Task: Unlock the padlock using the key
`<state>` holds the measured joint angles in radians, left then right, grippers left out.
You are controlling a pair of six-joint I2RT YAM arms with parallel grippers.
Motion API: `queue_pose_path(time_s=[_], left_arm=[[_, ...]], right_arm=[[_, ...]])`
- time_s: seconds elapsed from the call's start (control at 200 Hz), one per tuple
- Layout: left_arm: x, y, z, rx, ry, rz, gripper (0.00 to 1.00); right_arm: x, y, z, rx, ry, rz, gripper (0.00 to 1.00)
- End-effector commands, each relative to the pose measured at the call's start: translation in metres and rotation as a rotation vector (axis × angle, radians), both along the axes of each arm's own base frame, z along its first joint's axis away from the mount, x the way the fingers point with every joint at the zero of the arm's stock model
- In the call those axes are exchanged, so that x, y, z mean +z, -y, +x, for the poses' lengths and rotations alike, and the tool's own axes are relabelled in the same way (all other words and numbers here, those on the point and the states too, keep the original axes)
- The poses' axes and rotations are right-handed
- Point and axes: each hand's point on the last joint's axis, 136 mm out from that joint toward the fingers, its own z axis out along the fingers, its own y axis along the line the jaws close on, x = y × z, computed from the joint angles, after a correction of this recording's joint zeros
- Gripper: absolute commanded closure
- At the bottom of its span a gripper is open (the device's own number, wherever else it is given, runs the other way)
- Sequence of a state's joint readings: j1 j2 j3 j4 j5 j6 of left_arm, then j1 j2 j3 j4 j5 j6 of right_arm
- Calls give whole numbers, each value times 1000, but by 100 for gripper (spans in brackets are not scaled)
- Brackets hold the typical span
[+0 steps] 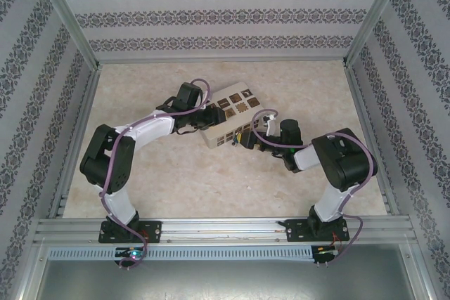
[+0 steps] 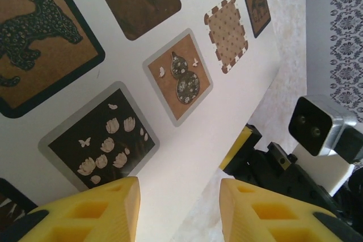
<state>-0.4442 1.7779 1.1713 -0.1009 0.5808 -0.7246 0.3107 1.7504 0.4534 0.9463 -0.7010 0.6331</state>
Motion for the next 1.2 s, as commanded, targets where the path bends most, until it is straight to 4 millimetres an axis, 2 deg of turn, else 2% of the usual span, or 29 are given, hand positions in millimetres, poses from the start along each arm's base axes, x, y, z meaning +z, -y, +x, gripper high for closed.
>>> queue_pose_path(time_s=[0.0, 0.365, 0.724, 1.199], left_arm=[[-2, 6, -5, -43, -18, 6, 59], [-17, 2, -14, -42, -64, 35, 60], [-18, 4, -14, -41, -70, 35, 60], [-23, 6, -16, -38, -77, 35, 60]], right_arm=[[9, -10, -1, 50, 56, 37, 7], [9, -19, 2, 94, 99, 57, 11], [18, -27, 10, 146, 150, 89, 13], [28, -38, 13, 213, 166, 158, 23]])
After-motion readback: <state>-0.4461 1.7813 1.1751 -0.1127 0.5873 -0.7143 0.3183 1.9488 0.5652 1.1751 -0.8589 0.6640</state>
